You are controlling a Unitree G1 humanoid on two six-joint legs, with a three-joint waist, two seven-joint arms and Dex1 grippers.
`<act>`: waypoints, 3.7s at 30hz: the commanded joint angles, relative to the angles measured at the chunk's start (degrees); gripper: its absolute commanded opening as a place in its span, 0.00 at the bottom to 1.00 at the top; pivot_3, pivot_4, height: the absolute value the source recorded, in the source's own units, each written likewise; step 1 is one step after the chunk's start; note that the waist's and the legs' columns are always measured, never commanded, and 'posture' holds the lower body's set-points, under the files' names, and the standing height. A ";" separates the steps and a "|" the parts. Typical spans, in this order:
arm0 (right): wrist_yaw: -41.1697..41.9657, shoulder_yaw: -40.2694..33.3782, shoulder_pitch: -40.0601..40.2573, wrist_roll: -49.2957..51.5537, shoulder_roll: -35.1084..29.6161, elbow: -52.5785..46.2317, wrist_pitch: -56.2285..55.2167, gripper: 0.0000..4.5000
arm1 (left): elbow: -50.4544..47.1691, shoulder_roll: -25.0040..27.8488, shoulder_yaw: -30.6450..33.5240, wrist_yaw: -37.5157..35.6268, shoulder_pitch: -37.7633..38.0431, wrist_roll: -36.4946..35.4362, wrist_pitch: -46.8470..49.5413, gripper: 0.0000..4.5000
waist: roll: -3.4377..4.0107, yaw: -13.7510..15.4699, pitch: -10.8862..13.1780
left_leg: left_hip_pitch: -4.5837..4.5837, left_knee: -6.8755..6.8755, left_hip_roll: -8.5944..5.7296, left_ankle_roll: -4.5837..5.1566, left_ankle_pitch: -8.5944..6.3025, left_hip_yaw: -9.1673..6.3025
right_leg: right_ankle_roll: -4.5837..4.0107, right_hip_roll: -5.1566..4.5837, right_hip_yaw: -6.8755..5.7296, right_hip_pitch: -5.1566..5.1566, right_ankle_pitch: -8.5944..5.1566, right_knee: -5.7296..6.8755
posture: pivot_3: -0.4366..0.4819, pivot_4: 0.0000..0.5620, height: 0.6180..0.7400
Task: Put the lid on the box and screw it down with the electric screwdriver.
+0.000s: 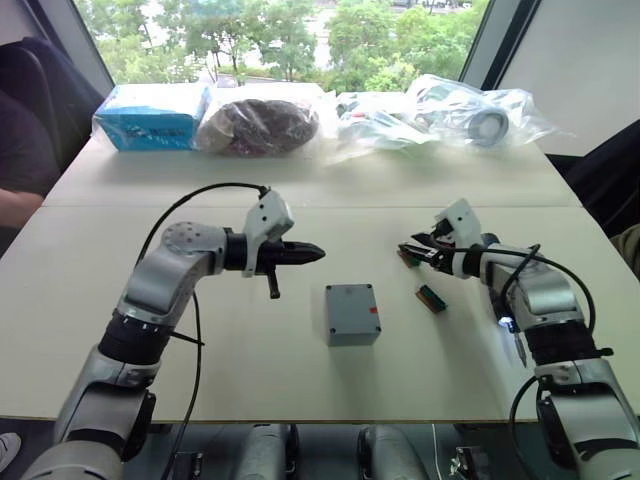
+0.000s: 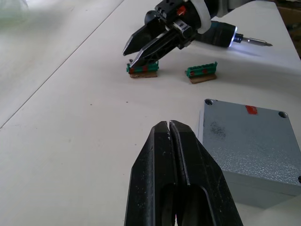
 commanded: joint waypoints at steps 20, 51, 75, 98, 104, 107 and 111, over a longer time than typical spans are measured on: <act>0.78 -2.51 0.65 -1.14 0.04 -4.80 -3.10 0.01 | -1.59 0.14 0.22 -0.17 0.39 -0.64 -0.62 0.00 | 0.00 -0.08 0.00 | 0.00 0.00 0.00 0.00 0.00 0.00 | 0.00 0.00 0.00 0.00 0.00 0.00 | 0.48 0.27 1.00; -5.99 -4.84 21.03 18.10 -2.10 -54.64 21.44 0.01 | -7.68 7.00 -2.64 -6.91 3.50 -2.14 -0.25 0.00 | 0.00 0.06 0.00 | 0.04 -0.03 0.02 0.24 -0.14 -0.04 | -0.02 -0.01 -0.01 0.04 0.00 0.00 | 0.48 0.27 1.00; -4.88 -0.82 21.31 13.25 -3.27 -48.86 15.73 0.01 | -8.21 5.42 -2.74 -4.69 3.67 -1.96 0.14 0.00 | 0.00 0.08 0.00 | 0.05 -0.03 0.02 0.22 -0.13 -0.04 | -0.01 -0.01 -0.01 0.05 0.00 0.00 | 0.48 0.27 1.00; -4.61 -2.09 21.10 12.98 -4.50 -49.22 15.83 0.56 | -7.17 4.33 -1.23 -4.53 2.53 -3.48 0.71 0.00 | 0.00 0.11 0.00 | 0.04 -0.03 0.02 0.21 -0.12 -0.04 | -0.01 -0.01 -0.01 0.04 0.00 0.00 | 0.48 0.27 1.00; -9.24 -13.88 14.33 22.89 -6.37 -51.57 31.95 0.80 | -6.90 2.10 1.04 -3.70 0.25 -6.37 1.66 0.00 | 0.00 0.07 0.00 | 0.04 -0.02 0.02 0.21 -0.12 -0.04 | -0.01 -0.01 -0.01 0.04 0.00 0.00 | 0.48 0.27 1.00; -10.86 -17.70 10.50 23.93 -10.43 -49.29 39.48 0.80 | -7.72 1.65 0.20 -4.19 -0.53 -6.39 0.73 0.00 | 0.00 0.17 0.00 | 0.04 -0.02 0.03 0.13 -0.08 -0.06 | -0.01 -0.01 -0.01 0.04 0.00 0.01 | 0.48 0.27 1.00; -10.24 -18.31 6.59 21.58 -21.88 -39.04 48.68 0.96 | -9.94 1.66 -3.94 -6.19 -1.50 -3.77 -3.10 0.00 | 0.01 0.25 0.00 | 0.04 -0.03 -0.01 0.26 -0.15 -0.02 | -0.02 -0.04 0.01 0.04 0.00 -0.01 | 0.48 0.27 1.00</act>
